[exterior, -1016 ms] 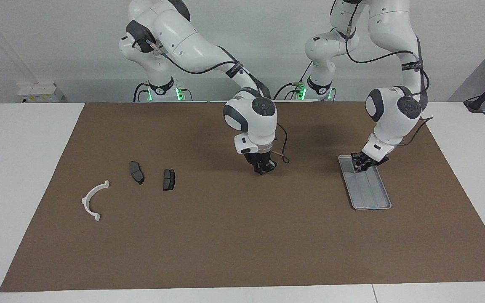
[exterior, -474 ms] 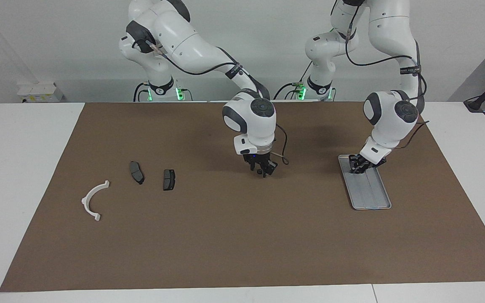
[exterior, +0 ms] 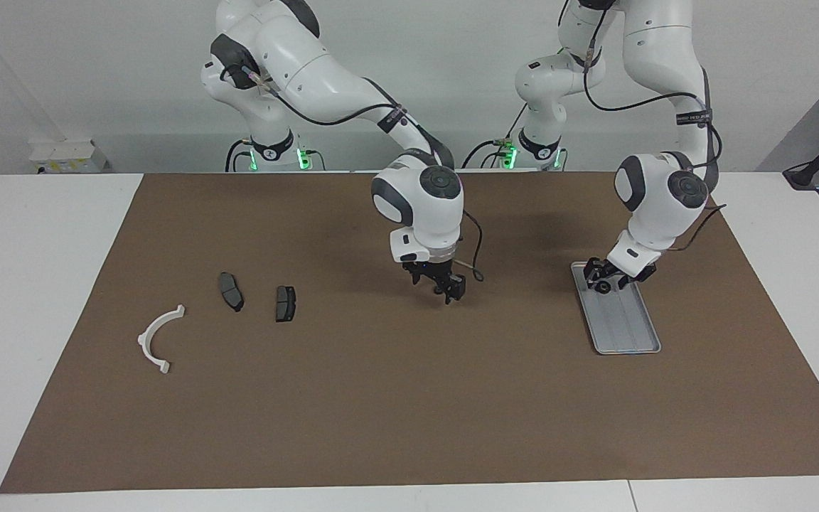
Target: Pick bearing gear from pile to tray
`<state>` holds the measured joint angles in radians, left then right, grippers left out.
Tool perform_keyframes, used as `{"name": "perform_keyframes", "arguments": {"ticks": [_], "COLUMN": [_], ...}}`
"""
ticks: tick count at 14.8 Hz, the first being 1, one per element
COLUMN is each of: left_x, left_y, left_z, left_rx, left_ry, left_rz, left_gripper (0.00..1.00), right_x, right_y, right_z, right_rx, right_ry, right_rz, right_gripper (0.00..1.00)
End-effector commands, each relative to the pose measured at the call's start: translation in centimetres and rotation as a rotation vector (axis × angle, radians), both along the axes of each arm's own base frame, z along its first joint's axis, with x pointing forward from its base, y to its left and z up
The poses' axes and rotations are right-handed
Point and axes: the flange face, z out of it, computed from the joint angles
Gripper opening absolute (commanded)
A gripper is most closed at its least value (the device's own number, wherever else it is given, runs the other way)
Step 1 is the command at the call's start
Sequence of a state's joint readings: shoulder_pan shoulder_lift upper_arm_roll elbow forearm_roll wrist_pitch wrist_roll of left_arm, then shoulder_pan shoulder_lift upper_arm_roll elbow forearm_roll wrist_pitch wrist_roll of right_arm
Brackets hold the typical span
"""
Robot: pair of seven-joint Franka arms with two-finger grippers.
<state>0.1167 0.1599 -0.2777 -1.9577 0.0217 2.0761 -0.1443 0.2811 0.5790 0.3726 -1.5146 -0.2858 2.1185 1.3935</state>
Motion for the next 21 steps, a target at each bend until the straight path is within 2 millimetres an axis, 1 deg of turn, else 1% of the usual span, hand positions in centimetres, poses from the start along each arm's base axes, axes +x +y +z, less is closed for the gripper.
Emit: {"name": "perform_keyframes", "arguments": {"ticks": [1,2,3,4,5,7,9,10,11,12,13,14,15,17,19,21], "left_x": [-0.2,-0.9,-1.8,-2.7,-3.5,-5.2,-6.0,-6.5,-6.6,-6.6,-6.9,-7.0,-6.8,-6.6,-6.6,-7.1], "left_y": [-8.5,-11.7,-14.7,-17.4,-19.4,-22.5,-24.2,-25.4,-26.2,-26.7,-27.7,-28.3,-28.6,-28.7,-28.6,-28.4], "left_z": [2.9,3.3,3.3,2.8,2.7,2.2,1.0,-0.3,-1.2,-2.2,-3.2,-4.3,-5.3,-6.7,-7.5,-8.6], "left_rx": [-0.007,-0.011,-0.019,-0.031,-0.04,-0.056,-0.072,-0.073,-0.082,-0.083,-0.084,-0.086,-0.084,-0.067,-0.06,-0.043], "left_ry": [-0.008,-0.021,-0.035,-0.052,-0.065,-0.085,-0.095,-0.084,-0.089,-0.088,-0.081,-0.083,-0.094,-0.109,-0.101,-0.098], "left_rz": [0.044,0.059,0.067,0.064,0.055,0.054,0.068,0.069,0.079,0.083,0.085,0.091,0.095,0.101,0.099,0.087], "left_gripper": [1.0,1.0,1.0,1.0,1.0,1.0,1.0,1.0,1.0,1.0,1.0,1.0,1.0,0.99,0.97,0.96], "right_x": [1.8,2.6,3.3,4.1,4.7,5.8,6.5,6.7,6.8,6.9,7.0,7.1,7.1,7.1,7.0,7.2], "right_y": [-4.3,-6.2,-8.3,-10.5,-12.4,-16.5,-19.3,-20.4,-21.4,-22.4,-23.1,-23.4,-23.7,-24.8,-25.1,-26.5], "right_z": [3.1,3.9,4.6,5.0,5.7,6.6,6.8,7.0,7.0,6.8,6.8,6.8,6.8,7.3,7.8,8.0], "right_rx": [-0.028,-0.04,-0.052,-0.063,-0.05,-0.031,-0.041,-0.045,-0.047,-0.051,-0.053,-0.054,-0.055,-0.06,-0.062,-0.067], "right_ry": [-0.019,-0.02,-0.018,-0.008,0.001,0.021,0.034,0.038,0.041,0.052,0.059,0.064,0.066,0.068,0.066,0.071], "right_rz": [0.08,0.117,0.163,0.215,0.265,0.324,0.376,0.393,0.408,0.42,0.436,0.452,0.462,0.451,0.447,0.473], "right_gripper": [1.0,1.0,1.0,1.0,1.0,1.0,1.0,1.0,1.0,1.0,1.0,1.0,1.0,1.0,1.0,1.0]}}
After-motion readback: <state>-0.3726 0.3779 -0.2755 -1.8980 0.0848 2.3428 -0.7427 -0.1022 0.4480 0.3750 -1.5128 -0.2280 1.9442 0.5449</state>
